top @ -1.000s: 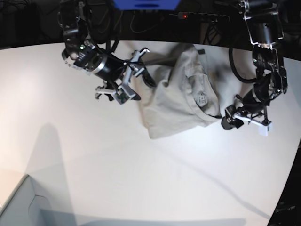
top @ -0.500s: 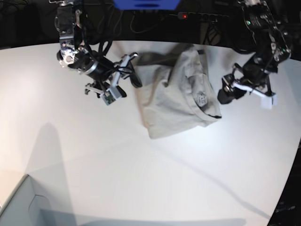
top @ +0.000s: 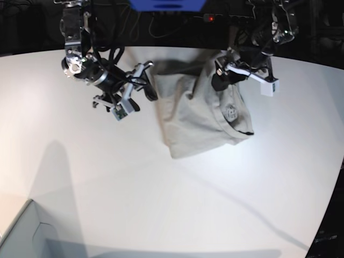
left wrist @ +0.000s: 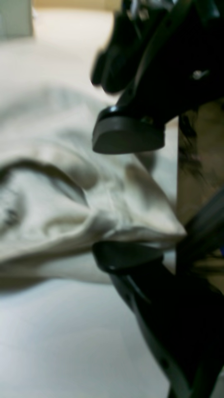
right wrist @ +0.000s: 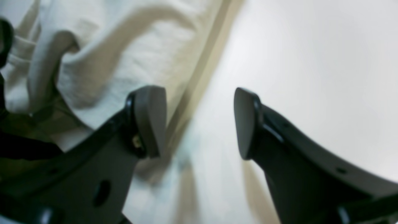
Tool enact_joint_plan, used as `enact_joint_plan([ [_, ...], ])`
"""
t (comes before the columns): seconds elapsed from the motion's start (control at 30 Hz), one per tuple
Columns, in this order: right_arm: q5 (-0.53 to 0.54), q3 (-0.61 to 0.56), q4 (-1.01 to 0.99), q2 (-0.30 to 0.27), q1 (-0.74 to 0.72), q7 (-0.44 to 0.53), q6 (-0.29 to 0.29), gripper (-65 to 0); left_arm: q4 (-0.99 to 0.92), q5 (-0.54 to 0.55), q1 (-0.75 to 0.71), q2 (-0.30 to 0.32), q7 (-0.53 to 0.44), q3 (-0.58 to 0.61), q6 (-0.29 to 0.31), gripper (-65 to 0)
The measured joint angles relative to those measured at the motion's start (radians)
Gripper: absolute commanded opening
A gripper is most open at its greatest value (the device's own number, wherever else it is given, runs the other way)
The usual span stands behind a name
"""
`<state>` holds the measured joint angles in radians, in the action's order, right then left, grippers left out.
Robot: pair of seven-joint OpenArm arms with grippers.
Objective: Layout the t-shirt on the table in an organized manner, then fold the t-shirt properly
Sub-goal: 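Grasp the folded shirt edges with both grippers and straighten the stack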
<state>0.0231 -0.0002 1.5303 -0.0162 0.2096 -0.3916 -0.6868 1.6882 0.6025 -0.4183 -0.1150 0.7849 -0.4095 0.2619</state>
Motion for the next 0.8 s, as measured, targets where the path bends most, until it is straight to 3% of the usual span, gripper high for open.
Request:
enact_joint_plan([
  [0.07,0.000,0.000,0.000,0.000,-0.001,0.000,0.000,-30.5,0.000,-0.022,0.000,-0.004,-0.001,0.000,0.000,-26.8],
  [0.17,0.000,0.000,-0.001,0.000,0.000,0.000,0.000,-30.5,0.000,-0.038,0.000,-0.001,-0.001,0.000,0.000,-38.1],
  [0.33,0.000,-0.003,-0.003,0.000,-0.001,0.000,0.000,-30.5,0.000,-0.041,0.003,0.002,-0.001,-0.006,0.001,-63.4],
  [0.8,0.000,-0.003,-0.001,0.000,-0.006,0.000,0.000,-30.6,0.031,-0.034,-0.027,0.098,0.000,-0.010,0.003,-65.0],
])
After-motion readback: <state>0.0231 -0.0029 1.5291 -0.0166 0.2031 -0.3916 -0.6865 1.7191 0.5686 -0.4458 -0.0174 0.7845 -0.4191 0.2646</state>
